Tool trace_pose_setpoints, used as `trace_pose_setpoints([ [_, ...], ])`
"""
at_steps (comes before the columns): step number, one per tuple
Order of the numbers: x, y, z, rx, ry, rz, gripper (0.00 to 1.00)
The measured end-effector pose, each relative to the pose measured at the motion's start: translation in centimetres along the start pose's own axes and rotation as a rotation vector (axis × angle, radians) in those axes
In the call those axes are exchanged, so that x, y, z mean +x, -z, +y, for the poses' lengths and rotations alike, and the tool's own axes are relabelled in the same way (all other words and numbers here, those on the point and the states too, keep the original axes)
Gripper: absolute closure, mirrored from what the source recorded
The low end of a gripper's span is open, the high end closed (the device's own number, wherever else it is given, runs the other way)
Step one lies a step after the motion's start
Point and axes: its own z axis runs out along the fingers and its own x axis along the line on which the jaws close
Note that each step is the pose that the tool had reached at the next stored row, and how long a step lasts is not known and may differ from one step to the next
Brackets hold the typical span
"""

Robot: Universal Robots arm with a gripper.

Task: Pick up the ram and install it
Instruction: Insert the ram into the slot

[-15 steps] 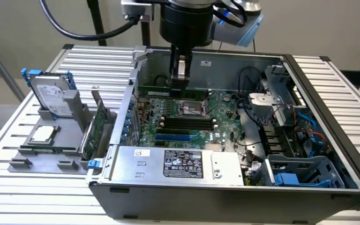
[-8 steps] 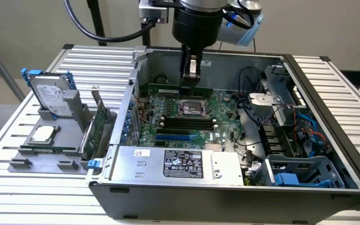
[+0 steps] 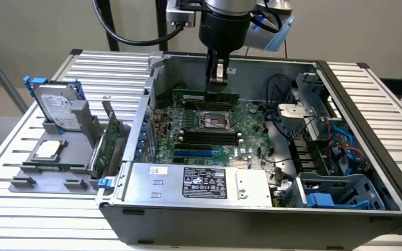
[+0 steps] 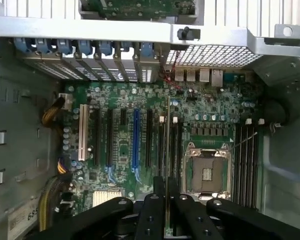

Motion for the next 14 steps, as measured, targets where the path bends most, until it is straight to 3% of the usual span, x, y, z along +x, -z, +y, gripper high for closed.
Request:
trace_pose_setpoints([
  [8,-2.4,-1.43,-1.71,0.0000,0.000,-0.0001,1.00],
  [10,-2.5,-1.77,-2.20,0.0000,0.000,-0.0001,1.00],
  [14,-2.6,-1.82,-2.23,0.0000,0.000,0.0005,1.00],
])
